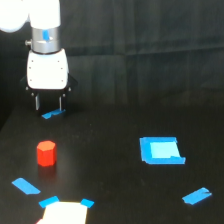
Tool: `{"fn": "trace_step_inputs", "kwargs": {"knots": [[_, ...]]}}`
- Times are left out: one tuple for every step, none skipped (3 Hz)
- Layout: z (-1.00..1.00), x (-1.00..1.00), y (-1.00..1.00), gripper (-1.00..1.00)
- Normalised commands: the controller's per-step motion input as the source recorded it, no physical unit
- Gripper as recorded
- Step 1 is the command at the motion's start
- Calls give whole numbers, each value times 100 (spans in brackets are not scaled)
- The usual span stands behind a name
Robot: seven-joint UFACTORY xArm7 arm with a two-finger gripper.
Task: Pick up the red object from the table
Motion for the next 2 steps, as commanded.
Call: {"fn": "trace_step_inputs", "kwargs": {"knots": [[-64,-34,-100,100],[-85,-98,-100,38]]}}
